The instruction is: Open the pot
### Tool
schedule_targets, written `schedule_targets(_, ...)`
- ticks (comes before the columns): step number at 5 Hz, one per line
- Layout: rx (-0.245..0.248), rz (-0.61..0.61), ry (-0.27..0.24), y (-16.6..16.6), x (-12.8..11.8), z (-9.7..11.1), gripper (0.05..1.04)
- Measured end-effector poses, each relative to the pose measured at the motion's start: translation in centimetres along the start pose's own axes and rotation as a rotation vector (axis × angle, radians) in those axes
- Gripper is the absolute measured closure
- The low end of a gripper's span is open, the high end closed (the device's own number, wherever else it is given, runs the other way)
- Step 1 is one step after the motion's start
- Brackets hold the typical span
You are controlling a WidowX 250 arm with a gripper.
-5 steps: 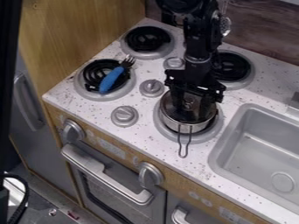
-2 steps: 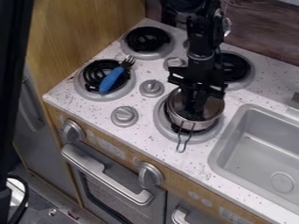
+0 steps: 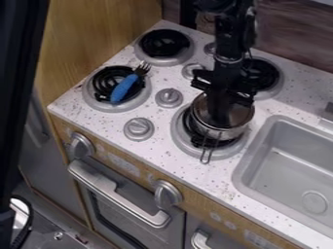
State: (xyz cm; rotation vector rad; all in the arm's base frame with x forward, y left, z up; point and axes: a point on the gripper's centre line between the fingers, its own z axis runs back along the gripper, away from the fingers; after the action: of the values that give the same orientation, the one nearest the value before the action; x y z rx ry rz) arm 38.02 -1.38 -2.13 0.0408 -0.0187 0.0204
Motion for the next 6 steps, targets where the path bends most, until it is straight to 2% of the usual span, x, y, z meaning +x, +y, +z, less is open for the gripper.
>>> schedule_targets(1,0.035,0.005,-0.017,0.5,0.6,0.5,1.029)
schedule_targets(2,0.038,0.022,-0.035,1.2,0.9,1.1,1.029)
schedule_targets(3,0.015,0.07,-0.09,2.2,1.5,2.5,1.02)
schedule_targets(4,0.01,0.061,-0.104,2.1,2.1,2.9,0.89)
schedule_targets(5,-0.005,0.028,-0.117,1.2,3.5,2.8,0.65)
schedule_targets(6,-0.028,-0.027,-0.124,-0.6,4.7,2.2,0.328)
